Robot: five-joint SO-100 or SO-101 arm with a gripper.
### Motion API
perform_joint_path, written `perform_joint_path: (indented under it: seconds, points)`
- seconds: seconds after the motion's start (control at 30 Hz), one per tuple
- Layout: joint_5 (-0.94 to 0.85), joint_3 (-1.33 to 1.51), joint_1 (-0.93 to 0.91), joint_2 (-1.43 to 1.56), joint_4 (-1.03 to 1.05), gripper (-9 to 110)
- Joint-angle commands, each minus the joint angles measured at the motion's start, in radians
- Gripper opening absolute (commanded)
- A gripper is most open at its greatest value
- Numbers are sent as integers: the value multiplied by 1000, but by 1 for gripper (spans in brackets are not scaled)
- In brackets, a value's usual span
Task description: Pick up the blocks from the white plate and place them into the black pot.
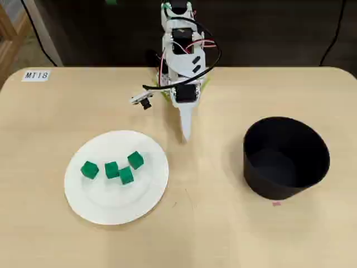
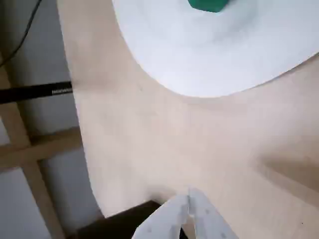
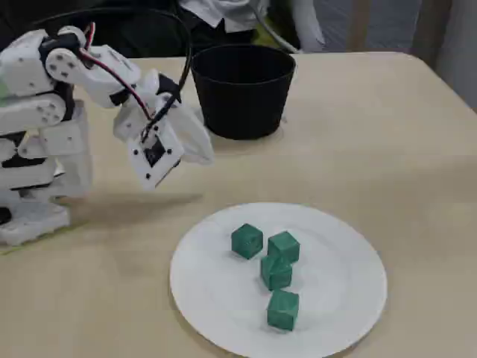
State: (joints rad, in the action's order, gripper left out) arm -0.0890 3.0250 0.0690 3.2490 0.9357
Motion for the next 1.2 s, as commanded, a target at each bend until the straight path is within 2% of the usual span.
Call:
perform_joint_path:
  seconds: [0.0,0.4,0.6,0.87,1.07,1.17]
  points:
    - [3,-66,-109,5,-67,-2]
    - [-34,-80,-100,5,-37,-2]
    - [-38,-258,-124,-38,15,-2]
    - [-97,-808,-199,-713,147,-2]
    - [-107,-1410,-405,-1299,517,-2]
    - [-98,-1532,-499,-1430,578,-2]
